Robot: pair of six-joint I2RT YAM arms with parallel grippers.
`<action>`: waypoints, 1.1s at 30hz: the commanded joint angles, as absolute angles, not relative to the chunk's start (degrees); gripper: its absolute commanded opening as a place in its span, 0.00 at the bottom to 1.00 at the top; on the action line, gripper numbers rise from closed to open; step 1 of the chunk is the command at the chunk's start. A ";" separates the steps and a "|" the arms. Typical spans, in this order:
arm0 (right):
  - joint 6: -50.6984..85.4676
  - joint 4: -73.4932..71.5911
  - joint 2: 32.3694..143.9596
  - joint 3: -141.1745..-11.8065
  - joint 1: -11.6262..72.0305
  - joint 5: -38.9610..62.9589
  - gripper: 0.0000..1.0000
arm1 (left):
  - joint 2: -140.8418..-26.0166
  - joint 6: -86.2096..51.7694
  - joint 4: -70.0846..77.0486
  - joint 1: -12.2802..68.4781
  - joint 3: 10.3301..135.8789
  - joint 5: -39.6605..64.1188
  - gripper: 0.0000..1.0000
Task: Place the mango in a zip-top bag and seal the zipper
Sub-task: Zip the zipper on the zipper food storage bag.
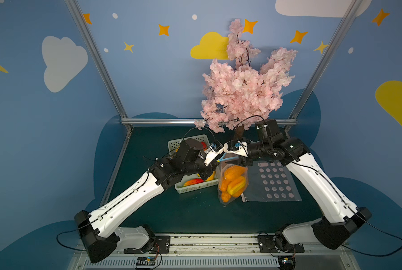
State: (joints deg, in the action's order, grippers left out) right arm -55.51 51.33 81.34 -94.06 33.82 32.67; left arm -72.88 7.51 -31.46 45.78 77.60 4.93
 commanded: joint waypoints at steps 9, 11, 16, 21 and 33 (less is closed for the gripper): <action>-51.49 45.94 87.12 -96.69 38.52 34.31 0.66 | -69.00 12.00 -32.23 40.06 77.31 5.17 0.03; -50.01 42.73 87.45 -96.66 38.50 33.72 0.67 | -68.93 13.43 -33.00 39.40 77.76 5.68 0.03; -49.49 41.74 88.12 -98.57 38.41 33.28 0.69 | -68.45 17.80 -35.13 38.38 78.23 5.12 0.03; -48.43 44.34 89.44 -100.75 38.71 34.58 0.71 | -67.59 19.07 -35.08 37.48 78.31 5.53 0.03; -41.92 48.80 89.88 -98.96 39.70 37.32 0.53 | -65.98 15.95 -33.40 38.75 75.88 9.93 0.03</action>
